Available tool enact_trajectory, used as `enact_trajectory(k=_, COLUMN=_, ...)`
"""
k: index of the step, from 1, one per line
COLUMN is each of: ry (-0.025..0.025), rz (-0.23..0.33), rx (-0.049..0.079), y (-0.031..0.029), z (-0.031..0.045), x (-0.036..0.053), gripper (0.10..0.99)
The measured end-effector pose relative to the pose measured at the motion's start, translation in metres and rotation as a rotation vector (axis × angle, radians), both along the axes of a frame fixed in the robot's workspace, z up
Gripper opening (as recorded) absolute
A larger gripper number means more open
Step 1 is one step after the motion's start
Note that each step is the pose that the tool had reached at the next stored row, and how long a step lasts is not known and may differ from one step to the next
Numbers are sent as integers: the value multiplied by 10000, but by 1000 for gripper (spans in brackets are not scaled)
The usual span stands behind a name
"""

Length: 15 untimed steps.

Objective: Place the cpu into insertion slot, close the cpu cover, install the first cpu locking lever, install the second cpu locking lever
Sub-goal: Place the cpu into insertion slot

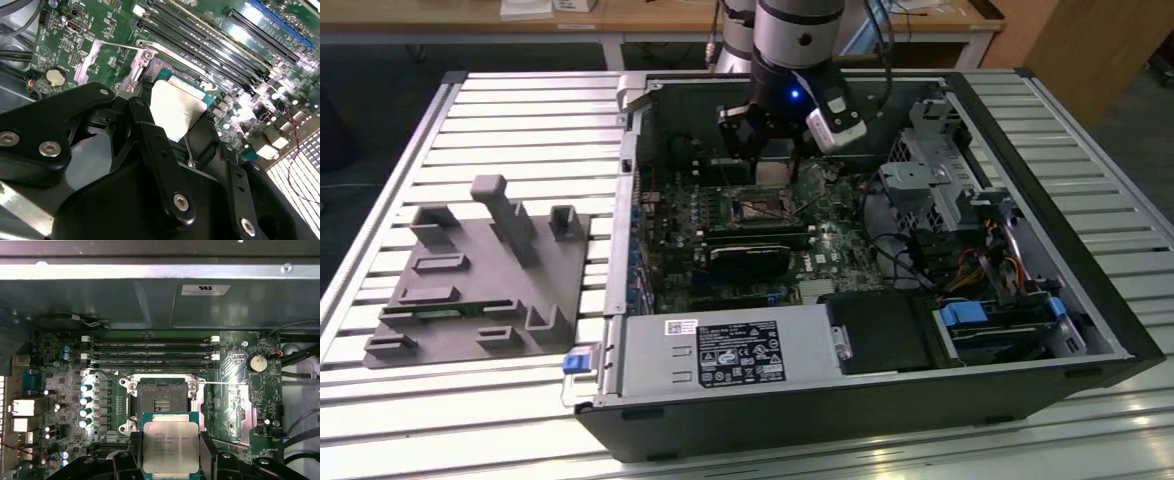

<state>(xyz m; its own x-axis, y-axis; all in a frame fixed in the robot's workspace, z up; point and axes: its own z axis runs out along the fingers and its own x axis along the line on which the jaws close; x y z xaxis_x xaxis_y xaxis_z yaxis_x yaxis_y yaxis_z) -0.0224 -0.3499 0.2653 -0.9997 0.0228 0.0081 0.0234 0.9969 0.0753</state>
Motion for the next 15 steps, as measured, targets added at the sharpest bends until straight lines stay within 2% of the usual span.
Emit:
enact_trajectory(k=8, ry=-103, rz=7, rx=0, y=1, z=-143, x=-21, gripper=541)
enact_trajectory(k=15, ry=-106, rz=3, rx=-11, y=2, z=-160, x=-22, gripper=541)
